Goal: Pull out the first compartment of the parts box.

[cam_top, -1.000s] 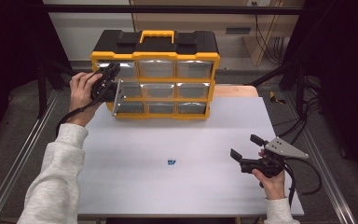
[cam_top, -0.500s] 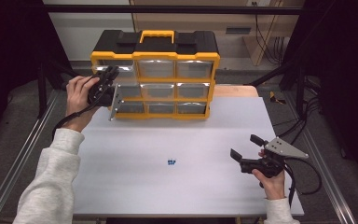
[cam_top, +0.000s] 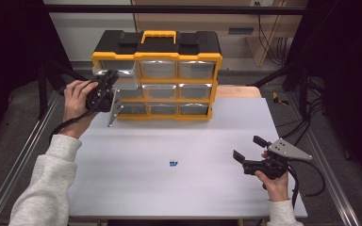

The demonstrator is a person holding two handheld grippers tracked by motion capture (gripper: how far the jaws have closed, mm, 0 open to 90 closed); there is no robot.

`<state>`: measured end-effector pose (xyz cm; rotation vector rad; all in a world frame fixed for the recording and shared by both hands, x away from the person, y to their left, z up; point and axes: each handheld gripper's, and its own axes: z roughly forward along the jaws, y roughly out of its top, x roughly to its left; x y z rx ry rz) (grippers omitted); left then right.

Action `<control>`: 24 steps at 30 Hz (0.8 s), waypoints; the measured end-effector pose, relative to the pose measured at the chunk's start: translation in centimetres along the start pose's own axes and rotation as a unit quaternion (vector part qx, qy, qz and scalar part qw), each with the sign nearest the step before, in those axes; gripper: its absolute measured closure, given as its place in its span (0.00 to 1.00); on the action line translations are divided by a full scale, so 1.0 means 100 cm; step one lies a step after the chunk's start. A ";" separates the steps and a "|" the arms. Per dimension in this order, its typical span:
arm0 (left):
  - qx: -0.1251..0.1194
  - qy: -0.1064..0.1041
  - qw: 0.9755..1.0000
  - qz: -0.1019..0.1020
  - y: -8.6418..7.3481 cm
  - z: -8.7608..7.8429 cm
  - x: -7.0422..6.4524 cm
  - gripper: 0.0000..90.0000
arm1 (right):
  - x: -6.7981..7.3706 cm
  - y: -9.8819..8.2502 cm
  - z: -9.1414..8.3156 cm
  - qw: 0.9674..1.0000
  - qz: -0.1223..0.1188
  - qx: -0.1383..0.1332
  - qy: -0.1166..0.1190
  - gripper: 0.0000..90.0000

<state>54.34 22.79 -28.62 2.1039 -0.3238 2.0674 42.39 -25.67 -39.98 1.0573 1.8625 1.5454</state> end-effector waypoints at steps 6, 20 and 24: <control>0.000 0.000 1.000 0.005 0.002 -0.004 0.000 0.87 | 0.000 0.000 0.000 1.000 0.000 0.000 0.000 0.04; -0.002 0.001 1.000 -0.001 0.006 -0.019 0.001 0.87 | 0.000 0.000 0.000 1.000 0.001 -0.001 0.000 0.04; -0.001 0.001 1.000 0.002 0.007 -0.022 0.001 0.87 | 0.000 0.000 -0.001 1.000 0.000 0.000 -0.001 0.04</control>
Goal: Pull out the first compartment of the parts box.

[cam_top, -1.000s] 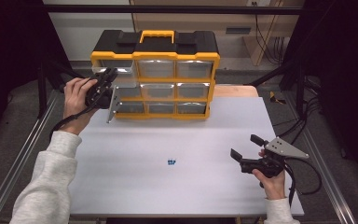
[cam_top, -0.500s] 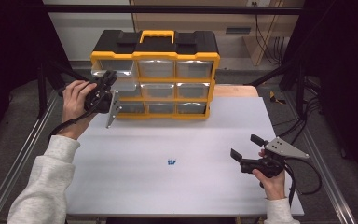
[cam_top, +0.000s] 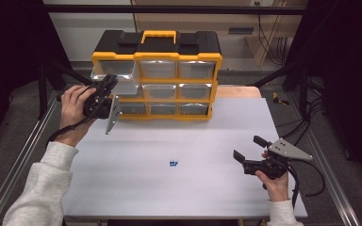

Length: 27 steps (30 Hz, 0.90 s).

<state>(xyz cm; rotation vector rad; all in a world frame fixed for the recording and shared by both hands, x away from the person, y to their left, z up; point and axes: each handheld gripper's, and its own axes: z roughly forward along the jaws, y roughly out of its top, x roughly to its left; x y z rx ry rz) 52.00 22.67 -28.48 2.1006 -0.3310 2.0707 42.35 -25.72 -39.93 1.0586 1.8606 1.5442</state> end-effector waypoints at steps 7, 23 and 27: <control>-0.001 -0.004 1.000 0.002 0.001 -0.008 -0.002 0.87 | 0.000 0.000 0.001 1.000 0.000 -0.001 0.000 0.04; -0.005 -0.013 1.000 0.000 0.004 -0.020 -0.003 0.87 | 0.001 0.001 0.000 1.000 0.000 -0.002 0.002 0.04; -0.008 -0.015 1.000 -0.003 0.004 -0.020 -0.003 0.86 | 0.001 0.000 0.000 1.000 0.000 -0.001 0.002 0.04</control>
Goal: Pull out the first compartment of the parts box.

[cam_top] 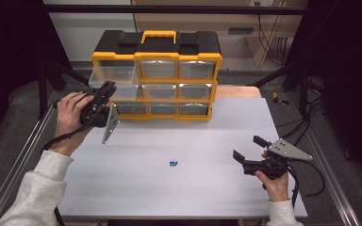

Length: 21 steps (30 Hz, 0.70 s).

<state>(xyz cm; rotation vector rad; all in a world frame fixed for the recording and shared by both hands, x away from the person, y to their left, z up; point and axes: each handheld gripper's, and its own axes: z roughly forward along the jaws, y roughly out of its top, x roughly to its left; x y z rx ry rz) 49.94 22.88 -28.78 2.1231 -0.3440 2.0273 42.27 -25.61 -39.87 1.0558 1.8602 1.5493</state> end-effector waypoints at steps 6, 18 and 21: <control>-0.001 -0.006 1.000 -0.014 0.000 -0.001 0.001 0.85 | 0.000 0.000 0.000 1.000 0.000 0.000 -0.001 0.04; 0.016 -0.017 0.988 -0.155 0.005 -0.001 0.005 0.47 | 0.000 0.001 -0.001 1.000 0.000 -0.001 -0.001 0.04; 0.013 -0.013 0.983 -0.185 0.007 -0.004 0.006 0.37 | 0.000 0.001 -0.001 1.000 0.000 -0.002 -0.001 0.04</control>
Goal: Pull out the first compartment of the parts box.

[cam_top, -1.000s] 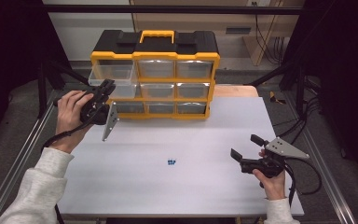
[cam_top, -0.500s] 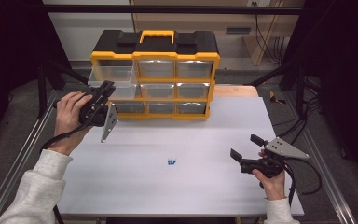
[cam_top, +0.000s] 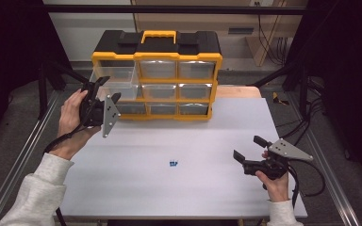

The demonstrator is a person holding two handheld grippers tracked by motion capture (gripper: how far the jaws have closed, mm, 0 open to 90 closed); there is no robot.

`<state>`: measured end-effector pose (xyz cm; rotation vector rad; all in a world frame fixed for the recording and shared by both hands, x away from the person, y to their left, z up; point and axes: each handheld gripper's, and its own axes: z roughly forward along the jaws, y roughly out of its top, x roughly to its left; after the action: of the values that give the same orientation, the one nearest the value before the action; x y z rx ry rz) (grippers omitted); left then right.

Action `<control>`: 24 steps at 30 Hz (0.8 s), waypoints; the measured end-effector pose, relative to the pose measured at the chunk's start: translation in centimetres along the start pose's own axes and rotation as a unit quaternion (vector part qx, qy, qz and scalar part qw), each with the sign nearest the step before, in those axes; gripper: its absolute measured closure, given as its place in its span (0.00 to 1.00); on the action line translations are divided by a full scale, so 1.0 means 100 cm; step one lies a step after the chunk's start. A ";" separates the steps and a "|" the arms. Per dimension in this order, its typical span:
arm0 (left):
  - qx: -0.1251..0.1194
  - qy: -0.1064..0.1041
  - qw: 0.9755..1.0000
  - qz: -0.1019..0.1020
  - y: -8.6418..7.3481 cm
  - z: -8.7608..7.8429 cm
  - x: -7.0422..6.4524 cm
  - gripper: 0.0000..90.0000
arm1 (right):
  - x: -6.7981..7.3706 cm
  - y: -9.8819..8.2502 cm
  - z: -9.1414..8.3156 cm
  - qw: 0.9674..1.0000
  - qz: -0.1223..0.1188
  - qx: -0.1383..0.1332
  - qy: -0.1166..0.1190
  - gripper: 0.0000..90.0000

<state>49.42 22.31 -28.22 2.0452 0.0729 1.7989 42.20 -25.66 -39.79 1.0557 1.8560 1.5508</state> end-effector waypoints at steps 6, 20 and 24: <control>-0.018 -0.028 0.997 -0.076 0.003 -0.005 0.001 0.27 | 0.000 0.000 0.000 1.000 -0.001 0.001 0.001 0.04; -0.028 -0.098 0.955 -0.279 -0.007 -0.018 0.003 0.14 | 0.001 0.000 0.000 1.000 -0.001 0.002 -0.001 0.04; -0.030 -0.115 0.938 -0.327 -0.014 -0.022 0.003 0.12 | 0.000 0.000 0.000 1.000 -0.002 0.002 -0.001 0.04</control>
<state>47.67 24.28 -28.24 1.8671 0.5519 1.1332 42.18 -25.64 -39.77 1.0539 1.8588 1.5438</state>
